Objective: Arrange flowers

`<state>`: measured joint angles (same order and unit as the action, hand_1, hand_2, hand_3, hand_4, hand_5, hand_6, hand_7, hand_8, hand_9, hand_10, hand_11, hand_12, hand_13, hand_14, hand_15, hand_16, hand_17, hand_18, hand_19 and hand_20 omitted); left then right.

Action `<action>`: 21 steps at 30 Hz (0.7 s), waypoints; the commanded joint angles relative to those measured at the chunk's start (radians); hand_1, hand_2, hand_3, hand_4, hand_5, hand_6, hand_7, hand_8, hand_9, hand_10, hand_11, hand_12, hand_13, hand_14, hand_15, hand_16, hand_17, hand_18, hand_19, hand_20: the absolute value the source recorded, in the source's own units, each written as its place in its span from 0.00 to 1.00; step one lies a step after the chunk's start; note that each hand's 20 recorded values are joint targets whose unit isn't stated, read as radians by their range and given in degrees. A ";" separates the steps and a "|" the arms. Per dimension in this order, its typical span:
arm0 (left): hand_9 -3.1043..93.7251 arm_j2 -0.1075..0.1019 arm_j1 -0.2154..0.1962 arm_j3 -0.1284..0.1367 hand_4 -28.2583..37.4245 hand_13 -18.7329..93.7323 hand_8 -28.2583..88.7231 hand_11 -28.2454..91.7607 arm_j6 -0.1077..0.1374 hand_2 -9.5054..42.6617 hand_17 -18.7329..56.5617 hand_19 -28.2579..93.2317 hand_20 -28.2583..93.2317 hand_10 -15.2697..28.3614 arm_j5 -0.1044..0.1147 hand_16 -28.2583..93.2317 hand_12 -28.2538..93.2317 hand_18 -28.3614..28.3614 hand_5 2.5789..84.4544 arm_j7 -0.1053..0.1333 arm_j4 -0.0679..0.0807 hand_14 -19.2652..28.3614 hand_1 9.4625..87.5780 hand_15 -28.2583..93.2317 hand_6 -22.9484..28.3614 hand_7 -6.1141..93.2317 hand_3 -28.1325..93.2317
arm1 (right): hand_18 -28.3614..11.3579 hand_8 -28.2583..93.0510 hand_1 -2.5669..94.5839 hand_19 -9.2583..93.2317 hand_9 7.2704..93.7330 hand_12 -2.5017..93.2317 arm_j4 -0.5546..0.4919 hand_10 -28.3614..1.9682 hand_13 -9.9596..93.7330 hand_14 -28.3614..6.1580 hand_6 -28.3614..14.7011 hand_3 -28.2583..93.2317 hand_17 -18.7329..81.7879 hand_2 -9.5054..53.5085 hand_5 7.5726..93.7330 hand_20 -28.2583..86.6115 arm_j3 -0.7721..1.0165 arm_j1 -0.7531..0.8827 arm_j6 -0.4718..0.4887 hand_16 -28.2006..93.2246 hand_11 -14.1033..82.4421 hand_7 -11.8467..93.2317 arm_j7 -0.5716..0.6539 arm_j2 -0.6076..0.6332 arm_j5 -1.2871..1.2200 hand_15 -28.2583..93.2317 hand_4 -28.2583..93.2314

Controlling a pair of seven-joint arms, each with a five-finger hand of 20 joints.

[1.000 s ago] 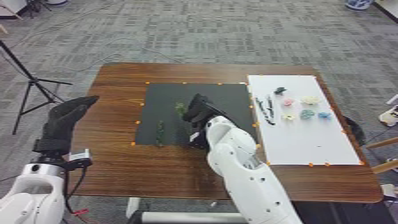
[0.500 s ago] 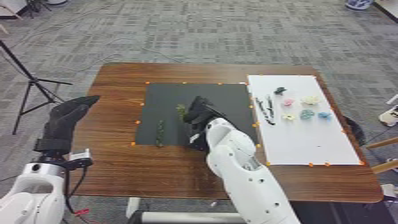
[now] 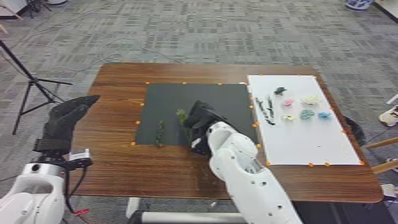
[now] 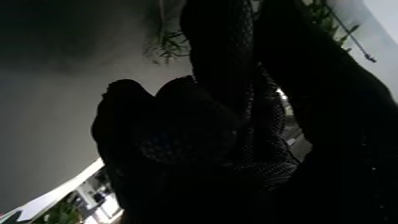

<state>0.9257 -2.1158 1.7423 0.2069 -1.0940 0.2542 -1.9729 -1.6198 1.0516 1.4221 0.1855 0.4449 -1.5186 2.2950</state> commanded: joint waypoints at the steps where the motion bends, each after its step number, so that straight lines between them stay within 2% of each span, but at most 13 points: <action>1: 0.43 0.009 -0.006 0.005 0.02 0.42 0.17 0.36 -0.006 0.00 0.25 0.23 0.35 0.60 0.001 0.26 0.34 0.67 0.54 0.004 -0.005 0.66 0.18 0.29 0.49 0.25 0.78 | 0.43 0.40 0.57 1.00 1.00 0.24 -0.008 0.59 1.00 0.80 0.59 0.71 0.91 0.00 0.80 0.73 -0.012 0.009 0.015 0.43 0.48 0.43 -0.014 0.010 0.015 0.77 0.15; 5: 0.43 0.009 0.001 0.002 0.02 0.42 0.17 0.36 -0.009 0.00 0.24 0.23 0.35 0.60 0.000 0.26 0.34 0.67 0.54 0.003 -0.002 0.66 0.18 0.29 0.49 0.25 0.78 | 0.43 0.40 0.56 1.00 1.00 0.25 -0.007 0.59 1.00 0.80 0.58 0.71 0.91 0.00 0.79 0.73 -0.004 0.005 0.014 0.44 0.46 0.43 -0.014 0.006 0.009 0.77 0.15; 16: 0.43 0.009 -0.007 0.002 0.02 0.42 0.17 0.36 -0.008 0.00 0.24 0.23 0.35 0.60 0.001 0.26 0.34 0.67 0.54 0.006 -0.006 0.66 0.19 0.29 0.49 0.25 0.78 | 0.43 0.40 0.52 1.00 1.00 0.26 0.002 0.56 1.00 0.80 0.57 0.70 0.91 0.00 0.79 0.73 0.015 -0.013 -0.044 0.44 0.45 0.41 -0.012 -0.007 -0.007 0.77 0.16; 21: 0.43 0.009 -0.010 0.007 0.02 0.42 0.17 0.36 -0.007 0.00 0.24 0.23 0.35 0.60 0.000 0.26 0.34 0.67 0.54 0.007 -0.009 0.66 0.19 0.29 0.49 0.25 0.78 | 0.43 0.38 0.47 1.00 1.00 0.26 -0.037 0.55 1.00 0.79 0.55 0.72 0.91 0.00 0.79 0.73 0.038 -0.001 -0.057 0.44 0.44 0.40 -0.013 0.001 -0.059 0.77 0.16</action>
<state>0.9268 -2.1166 1.7431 0.2065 -1.0937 0.2558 -1.9728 -1.6156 1.0636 1.4210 0.1587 0.4341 -1.5151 2.2895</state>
